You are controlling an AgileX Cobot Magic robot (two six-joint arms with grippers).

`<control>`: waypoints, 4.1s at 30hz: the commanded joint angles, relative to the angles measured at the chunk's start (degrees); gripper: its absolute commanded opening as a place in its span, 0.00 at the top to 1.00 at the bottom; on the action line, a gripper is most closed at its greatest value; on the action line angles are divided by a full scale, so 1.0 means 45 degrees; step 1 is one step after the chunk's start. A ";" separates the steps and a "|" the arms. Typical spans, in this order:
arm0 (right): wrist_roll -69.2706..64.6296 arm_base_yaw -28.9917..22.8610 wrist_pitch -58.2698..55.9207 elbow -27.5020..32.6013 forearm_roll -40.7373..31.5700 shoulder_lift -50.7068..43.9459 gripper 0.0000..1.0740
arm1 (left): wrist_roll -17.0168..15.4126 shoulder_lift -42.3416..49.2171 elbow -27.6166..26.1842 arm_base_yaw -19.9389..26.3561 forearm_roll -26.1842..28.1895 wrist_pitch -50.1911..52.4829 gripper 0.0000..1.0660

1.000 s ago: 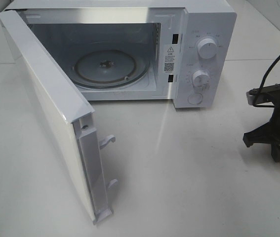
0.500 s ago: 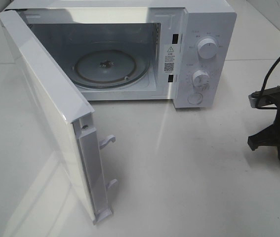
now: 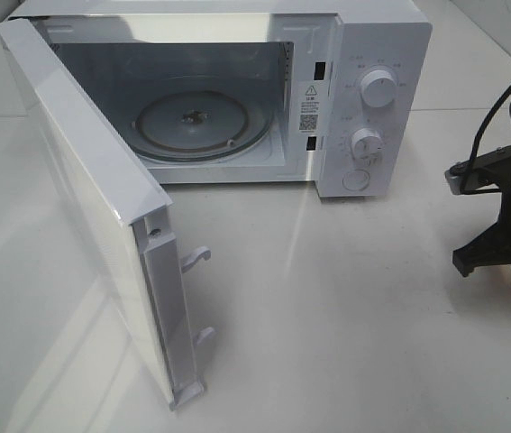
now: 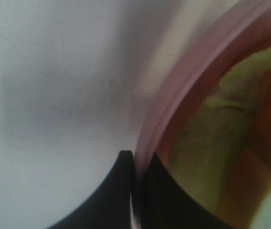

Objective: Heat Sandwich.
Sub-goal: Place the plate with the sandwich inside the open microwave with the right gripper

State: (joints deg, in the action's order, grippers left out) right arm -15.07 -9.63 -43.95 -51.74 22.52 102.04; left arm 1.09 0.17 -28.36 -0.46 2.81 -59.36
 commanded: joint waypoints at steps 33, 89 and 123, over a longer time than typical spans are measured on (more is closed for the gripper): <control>0.0357 -0.5309 -0.2814 0.0815 0.0000 -0.3412 1.00 | -0.0013 0.0344 0.0025 0.0064 0.0038 0.0102 0.05; 0.8658 -0.9320 0.0089 0.0802 -0.0140 -0.3412 1.00 | -0.0013 0.0344 0.0025 0.0064 0.0038 0.0102 0.05; 2.3084 -0.5577 0.0828 -0.0242 -0.4151 -0.3412 1.00 | -0.0013 0.0344 0.0025 0.0064 0.0038 0.0102 0.05</control>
State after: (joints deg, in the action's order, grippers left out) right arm 84.45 -35.58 -39.94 -52.25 4.18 87.09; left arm 1.09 0.17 -28.36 -0.46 2.81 -59.36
